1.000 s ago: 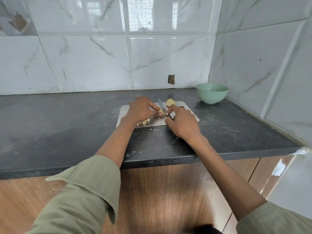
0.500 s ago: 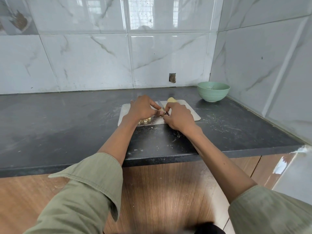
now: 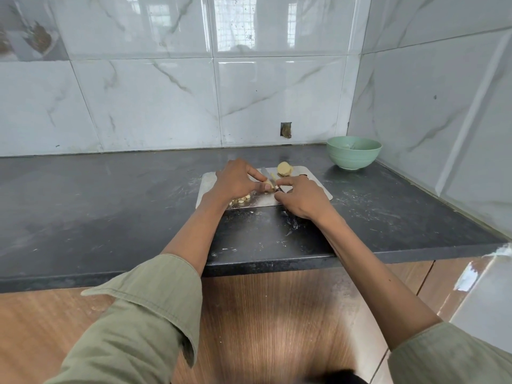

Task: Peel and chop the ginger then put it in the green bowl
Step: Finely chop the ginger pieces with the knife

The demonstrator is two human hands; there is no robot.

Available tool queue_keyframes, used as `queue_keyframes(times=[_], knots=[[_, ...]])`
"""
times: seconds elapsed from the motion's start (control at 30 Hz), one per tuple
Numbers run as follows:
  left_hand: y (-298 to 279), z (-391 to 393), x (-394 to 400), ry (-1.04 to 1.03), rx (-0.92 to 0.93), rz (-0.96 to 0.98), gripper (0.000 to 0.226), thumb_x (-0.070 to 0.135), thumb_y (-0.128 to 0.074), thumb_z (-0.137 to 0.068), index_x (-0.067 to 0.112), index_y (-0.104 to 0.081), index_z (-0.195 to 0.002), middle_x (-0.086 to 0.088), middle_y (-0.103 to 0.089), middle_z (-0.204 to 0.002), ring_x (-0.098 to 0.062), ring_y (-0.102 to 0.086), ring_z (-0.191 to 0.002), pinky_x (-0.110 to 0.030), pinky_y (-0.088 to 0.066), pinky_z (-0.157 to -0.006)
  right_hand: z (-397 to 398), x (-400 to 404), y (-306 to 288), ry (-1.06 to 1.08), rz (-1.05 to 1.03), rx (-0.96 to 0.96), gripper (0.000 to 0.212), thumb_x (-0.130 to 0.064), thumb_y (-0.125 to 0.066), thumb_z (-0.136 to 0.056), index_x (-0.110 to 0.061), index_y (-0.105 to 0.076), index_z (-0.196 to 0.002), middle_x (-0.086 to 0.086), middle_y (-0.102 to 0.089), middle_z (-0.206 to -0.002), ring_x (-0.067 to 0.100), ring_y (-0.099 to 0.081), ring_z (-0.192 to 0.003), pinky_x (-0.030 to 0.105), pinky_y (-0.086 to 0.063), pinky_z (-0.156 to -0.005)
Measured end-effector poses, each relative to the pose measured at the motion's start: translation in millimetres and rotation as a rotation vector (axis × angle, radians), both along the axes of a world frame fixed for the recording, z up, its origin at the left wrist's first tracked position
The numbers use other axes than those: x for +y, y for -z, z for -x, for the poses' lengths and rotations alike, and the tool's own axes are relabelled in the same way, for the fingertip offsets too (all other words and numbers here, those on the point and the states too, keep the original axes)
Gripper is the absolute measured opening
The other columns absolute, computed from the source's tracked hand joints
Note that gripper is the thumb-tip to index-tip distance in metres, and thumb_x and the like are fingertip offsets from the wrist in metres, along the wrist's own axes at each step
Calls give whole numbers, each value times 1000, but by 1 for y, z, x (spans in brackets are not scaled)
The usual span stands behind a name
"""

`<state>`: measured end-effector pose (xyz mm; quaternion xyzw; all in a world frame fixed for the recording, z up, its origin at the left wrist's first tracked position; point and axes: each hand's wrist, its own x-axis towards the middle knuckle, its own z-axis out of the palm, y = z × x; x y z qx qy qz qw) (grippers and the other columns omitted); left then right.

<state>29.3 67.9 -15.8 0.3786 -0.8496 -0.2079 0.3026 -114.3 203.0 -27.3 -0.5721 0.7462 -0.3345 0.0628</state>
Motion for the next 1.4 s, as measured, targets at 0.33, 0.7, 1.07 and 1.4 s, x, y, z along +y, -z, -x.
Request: queue_keyframes(times=[0.33,0.7,1.07,1.4], knots=[[0,-1,3,-1,13,-17,37,57,-91,-63,37,-83,-93,14,-78,-102,-11,-56,-112,-42,-45,-102,4,-2,1,5,-9,-111,34,-42,-64,-88,-32,-72,-120,3,-74,-96,31,-69,-89,39,-56,-89],[-3,-3,12,16,65,-38,37,53,-92,-64,31,-85,-93,9,-79,-88,-9,-56,-96,-43,-50,-98,5,-2,8,10,34,-50,24,-45,-62,-86,-30,-53,-103,5,-68,-97,27,-63,-91,36,-46,-75],[-3,-1,8,0,3,-14,39,52,-91,-67,29,-84,-98,7,-79,-98,-8,-57,-98,-35,-49,-92,-3,6,11,45,185,4,19,-32,-62,-89,-23,-54,-104,6,-66,-78,31,-59,-81,37,-44,-71],[-1,0,6,-28,5,-9,39,56,-91,-63,33,-84,-94,13,-78,-87,-11,-60,-100,-41,-50,-97,-3,5,12,21,187,28,16,-36,-61,-87,-28,-57,-100,2,-66,-78,28,-60,-81,37,-47,-71]])
